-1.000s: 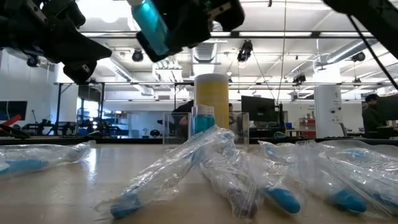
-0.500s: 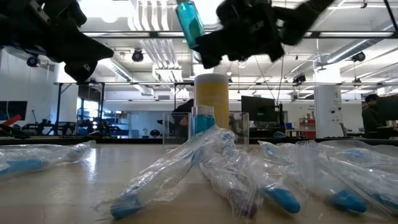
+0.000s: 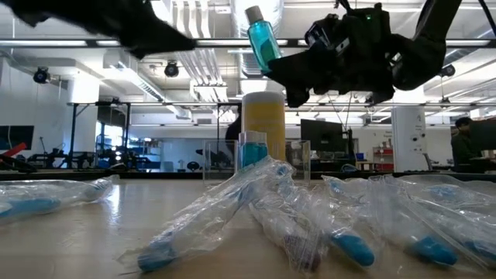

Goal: Pick & Place toothbrushing station
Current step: Put the blue mouthwash into the middle of the transparent organizer

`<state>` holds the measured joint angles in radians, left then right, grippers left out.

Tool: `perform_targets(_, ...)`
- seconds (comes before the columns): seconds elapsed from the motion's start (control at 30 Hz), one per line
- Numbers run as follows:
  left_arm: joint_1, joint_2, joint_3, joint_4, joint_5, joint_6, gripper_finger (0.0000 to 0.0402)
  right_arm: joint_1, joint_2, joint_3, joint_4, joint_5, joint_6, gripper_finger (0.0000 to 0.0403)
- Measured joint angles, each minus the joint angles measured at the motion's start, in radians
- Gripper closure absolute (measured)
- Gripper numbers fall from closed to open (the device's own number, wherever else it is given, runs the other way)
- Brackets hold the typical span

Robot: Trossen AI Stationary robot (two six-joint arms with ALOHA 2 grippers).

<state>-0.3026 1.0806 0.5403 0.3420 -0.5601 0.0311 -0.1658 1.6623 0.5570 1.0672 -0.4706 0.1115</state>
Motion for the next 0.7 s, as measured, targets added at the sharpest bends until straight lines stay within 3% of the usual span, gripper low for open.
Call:
perform_targets(0.13, 0.007, 0.101, 0.119, 0.069, 0.012, 0.126, 0.027, 0.0, 0.001, -0.005, -0.002, 0.004, 0.01, 0.0328)
perform_targets(0.37, 0.059, 0.216, 0.249, 0.084, -0.002, 0.145, 0.0162, 0.002, 0.001, -0.005, -0.001, 0.004, -0.006, 0.0327)
perform_targets(0.6, 0.102, 0.278, 0.251, 0.13, 0.175, 0.125, 0.0145, 0.002, 0.002, -0.006, 0.005, 0.003, -0.01, 0.0326)
perform_targets(0.7, 0.107, 0.289, 0.252, 0.143, 0.201, 0.124, 0.0146, 0.002, 0.002, -0.006, 0.002, 0.003, -0.01, 0.0326)
